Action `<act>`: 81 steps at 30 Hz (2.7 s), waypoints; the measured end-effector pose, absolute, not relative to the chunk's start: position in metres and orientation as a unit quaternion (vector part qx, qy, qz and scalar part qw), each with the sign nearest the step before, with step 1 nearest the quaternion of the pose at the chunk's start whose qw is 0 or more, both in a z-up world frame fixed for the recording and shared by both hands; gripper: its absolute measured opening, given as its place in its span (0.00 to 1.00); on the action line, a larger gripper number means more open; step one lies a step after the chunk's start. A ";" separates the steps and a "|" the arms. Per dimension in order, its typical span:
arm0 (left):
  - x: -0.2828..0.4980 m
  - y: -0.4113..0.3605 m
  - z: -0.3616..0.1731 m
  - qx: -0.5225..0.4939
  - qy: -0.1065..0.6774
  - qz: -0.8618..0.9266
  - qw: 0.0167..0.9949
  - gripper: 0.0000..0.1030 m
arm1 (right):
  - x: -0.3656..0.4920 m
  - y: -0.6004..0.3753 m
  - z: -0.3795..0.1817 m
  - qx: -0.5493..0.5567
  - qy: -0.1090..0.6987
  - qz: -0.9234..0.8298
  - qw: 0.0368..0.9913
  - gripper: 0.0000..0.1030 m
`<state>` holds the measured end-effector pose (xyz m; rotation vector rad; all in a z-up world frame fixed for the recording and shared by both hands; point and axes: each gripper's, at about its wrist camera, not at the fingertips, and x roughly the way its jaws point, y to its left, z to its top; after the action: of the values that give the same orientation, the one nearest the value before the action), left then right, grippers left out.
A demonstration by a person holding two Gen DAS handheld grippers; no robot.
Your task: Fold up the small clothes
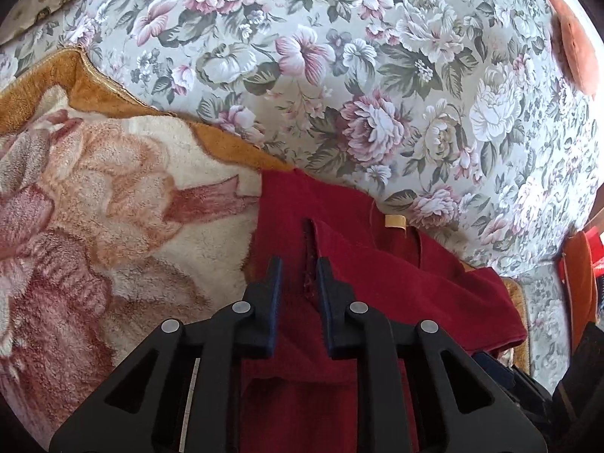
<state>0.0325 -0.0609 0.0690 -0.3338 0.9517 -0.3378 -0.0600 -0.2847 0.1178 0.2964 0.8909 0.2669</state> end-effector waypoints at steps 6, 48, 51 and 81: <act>0.039 -0.031 0.072 -0.198 0.448 -0.142 0.860 0.32 | -0.003 -0.210 0.093 0.035 0.443 0.169 0.880 0.40; 0.012 -0.108 0.052 -0.043 0.479 -0.185 0.857 0.62 | -0.097 -0.377 0.114 0.040 0.451 -0.067 0.889 0.38; 0.015 -0.105 0.051 -0.054 0.482 -0.184 0.855 0.62 | -0.093 -0.376 0.112 0.030 0.453 -0.099 0.886 0.38; -0.178 0.000 0.040 -0.094 0.527 -0.190 0.823 0.76 | -0.273 -0.367 0.095 0.197 0.532 -0.040 0.822 0.42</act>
<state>-0.1781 0.0004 0.0398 -0.2003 1.1208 -0.4033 -0.2731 -0.3670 0.0954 0.4200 1.1326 -0.0854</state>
